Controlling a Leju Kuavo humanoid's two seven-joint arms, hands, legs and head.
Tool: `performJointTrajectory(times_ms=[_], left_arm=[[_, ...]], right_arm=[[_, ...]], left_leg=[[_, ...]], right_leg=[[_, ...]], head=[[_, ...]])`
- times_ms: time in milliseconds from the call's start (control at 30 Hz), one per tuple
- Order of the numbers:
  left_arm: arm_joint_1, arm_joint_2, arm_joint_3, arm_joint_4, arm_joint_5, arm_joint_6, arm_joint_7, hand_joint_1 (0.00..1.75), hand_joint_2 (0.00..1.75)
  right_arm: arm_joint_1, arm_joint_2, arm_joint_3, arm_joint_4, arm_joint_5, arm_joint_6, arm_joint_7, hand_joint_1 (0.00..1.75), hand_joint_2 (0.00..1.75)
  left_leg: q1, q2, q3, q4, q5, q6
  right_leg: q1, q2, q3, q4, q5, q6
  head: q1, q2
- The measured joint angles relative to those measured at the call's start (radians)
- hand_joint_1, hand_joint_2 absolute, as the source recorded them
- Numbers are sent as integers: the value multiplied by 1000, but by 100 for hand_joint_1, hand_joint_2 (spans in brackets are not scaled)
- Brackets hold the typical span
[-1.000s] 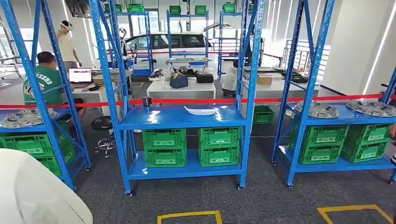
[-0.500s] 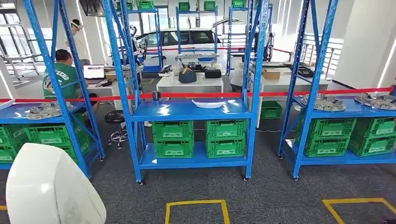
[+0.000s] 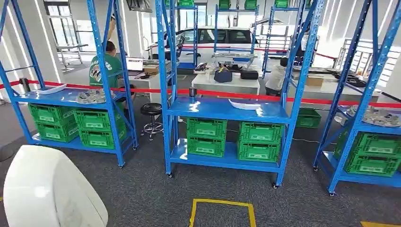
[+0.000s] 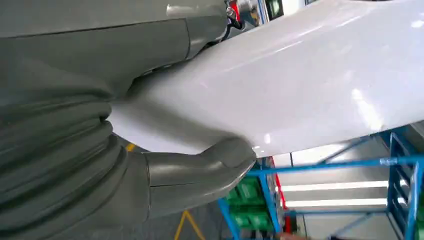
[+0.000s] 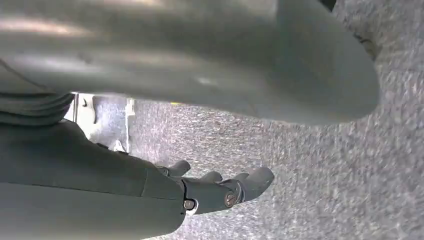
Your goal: Take the parts from the cabinet and place them on the table.
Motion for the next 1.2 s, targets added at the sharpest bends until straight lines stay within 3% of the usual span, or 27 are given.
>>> performJointTrajectory(times_ms=[67, 100, 133, 200, 233, 267, 300, 400, 433, 467, 500, 533, 600, 633, 667, 733, 767, 800, 833, 933, 967, 1000, 1033, 1100, 1133, 1167, 1200], left_arm=[[3, -1, 0, 2, 0, 0, 2, 175, 175], [5, -1, 0, 3, 0, 0, 3, 175, 175], [7, -1, 0, 3, 0, 0, 3, 175, 175], [7, -1, 0, 3, 0, 0, 3, 175, 175], [7, -1, 0, 3, 0, 0, 3, 175, 175], [7, -1, 0, 3, 0, 0, 3, 175, 175], [6, -2, 0, 3, 0, 0, 2, 175, 175], [18, -2, 0, 1, -2, 2, -2, 175, 175], [20, 0, 0, -2, -2, 2, -3, 175, 175], [22, 0, 0, -4, -2, 3, -4, 175, 175], [18, 1, 0, -5, -2, 3, -3, 175, 175], [18, 0, 0, -5, -2, 5, -1, 175, 175], [26, 0, 0, -4, -2, 6, 1, 175, 175], [30, 0, 0, -3, -2, 6, 2, 175, 175], [32, 0, 0, -3, -2, 6, 2, 175, 175], [32, 0, 0, -4, -2, 6, -1, 175, 175], [32, 0, 0, -7, -2, 6, -5, 175, 175], [29, 0, 0, -7, -2, 6, -7, 175, 175], [31, 0, 0, -8, -1, 6, -8, 175, 175], [32, 2, 0, -8, -15, 9, -9, 175, 175], [33, 1, 0, -10, -20, 9, -13, 175, 175], [29, 1, 0, -10, -21, 9, -16, 175, 175], [26, 1, 0, -11, -21, 9, -16, 175, 175], [27, -2, 0, -10, -21, 9, -16, 175, 175], [27, -2, 0, -9, -21, 9, -16, 175, 175], [27, -2, 0, -8, -21, 10, -16, 175, 175], [27, -2, 0, -8, -21, 10, -16, 175, 175]], right_arm=[[4, -1, 0, 0, 3, 0, 0, 0, 0], [5, -2, 0, 0, 3, 0, 1, 0, 0], [7, -2, 0, 0, 4, 0, 1, 0, 0], [9, -2, 0, 0, 6, 0, 1, 0, 0], [9, -2, 0, 0, 6, 0, 0, 0, 0], [10, -3, 0, 0, 6, 0, 0, 0, 0], [11, -6, 0, 1, 7, 0, 0, 0, 0], [5, -6, 1, 1, 9, 2, -9, 0, 0], [5, -5, 1, 1, 9, 2, -8, 0, 0], [4, -5, 1, 1, 9, 3, -6, 0, 0], [5, -5, 1, 1, 8, 3, -6, 0, 0], [6, -5, 1, 1, 8, 3, -8, 0, 0], [9, -5, 1, 1, 8, 3, -11, 0, 0], [10, -5, 1, 1, 8, 3, -11, 0, 0], [10, -5, 1, 1, 8, 3, -11, 0, 0], [9, -4, 1, 1, 8, 3, -13, 0, 0], [9, -5, 1, 1, 8, 3, -11, 0, 0], [10, -7, 1, 1, 8, 1, -5, 0, 0], [9, -7, 1, 1, 8, -1, 2, 0, 0], [6, -7, 1, 1, 0, -5, 12, 0, 0], [5, -7, 1, 1, -2, -5, 11, 0, 0], [5, -7, 1, 1, -3, -5, 11, 0, 0], [6, -6, 1, 1, -4, -5, 11, 0, 0], [10, -7, 1, 1, -4, -6, 12, 0, 0], [12, -7, 1, 1, -4, -7, 12, 0, 0], [13, -7, 1, 1, -4, -8, 12, 0, 0], [14, -7, 1, 1, -4, -9, 12, 0, 0]], left_leg=[[-7, -25, -7, 1, 3, 6], [-10, -39, -9, 3, 4, 7], [-14, -52, -9, 4, 5, 7], [-19, -82, -8, 8, 4, 7], [-22, -97, -8, 9, 4, 7], [-19, -107, -10, 9, 5, 7], [-27, -119, -14, 11, 5, 1], [-20, -150, -19, 0, 15, -16], [-25, -159, -26, 2, 15, -23], [-29, -108, -33, 21, 2, -24], [-28, -62, -58, 72, -33, -29], [-25, -37, -95, 149, -74, -35], [-16, -24, -162, 291, -130, -46], [-12, -22, -169, 307, -123, -50], [-8, -18, -151, 276, -96, -54], [-4, 9, -61, 110, -14, -58], [-5, 62, -8, 16, 14, -57], [-17, 91, -3, -2, 1, -47], [-13, 68, -4, -1, 6, -33], [-17, 31, -17, -1, 10, -16], [-11, 17, -11, -6, 16, -8], [-9, 7, -13, -6, 19, -2], [-9, -3, -16, -6, 20, 2], [-11, -30, -22, -4, 22, 6], [-12, -44, -24, -2, 22, 6], [-12, -62, -25, 0, 23, 5], [-11, -76, -25, 2, 23, 4]], right_leg=[[6, 26, -80, 169, -79, -2], [10, 28, -108, 222, -89, -5], [14, 28, -114, 226, -74, -11], [22, 38, -64, 106, 10, -29], [27, 60, -20, 1, 63, -42], [29, 115, 7, -70, 78, -55], [33, 114, 10, -75, 80, -54], [36, 80, 10, -78, 82, -59], [23, 62, 16, -94, 91, -67], [24, 50, 20, -101, 93, -74], [24, 39, 21, -103, 93, -80], [24, 25, 21, -103, 93, -81], [24, -3, 20, -103, 90, -82], [23, -16, 20, -102, 90, -81], [22, -29, 21, -102, 88, -79], [18, -55, 26, -98, 83, -72], [22, -65, 29, -94, 78, -65], [29, -74, 30, -88, 72, -56], [30, -84, 31, -89, 71, -52], [28, -121, 39, -92, 69, -37], [19, -76, 38, -77, 56, -25], [18, -14, 20, -37, 25, -22], [17, 15, -13, 33, -17, -21], [19, 29, -93, 196, -85, -21], [20, 29, -115, 236, -87, -22], [20, 31, -110, 218, -60, -25], [19, 32, -84, 164, -23, -28]], head=[[2, 0], [2, 0], [2, 0], [3, 0], [3, 0], [3, 0], [0, 0], [2, 0], [2, 0], [1, 0], [-2, 0], [-2, 0], [-2, 0], [-2, 0], [-2, 0], [-2, 0], [-2, 0], [-3, 0], [2, 0], [2, 0], [2, 0], [2, 0], [3, 0], [3, 0], [4, 0], [3, 0], [4, 0]])
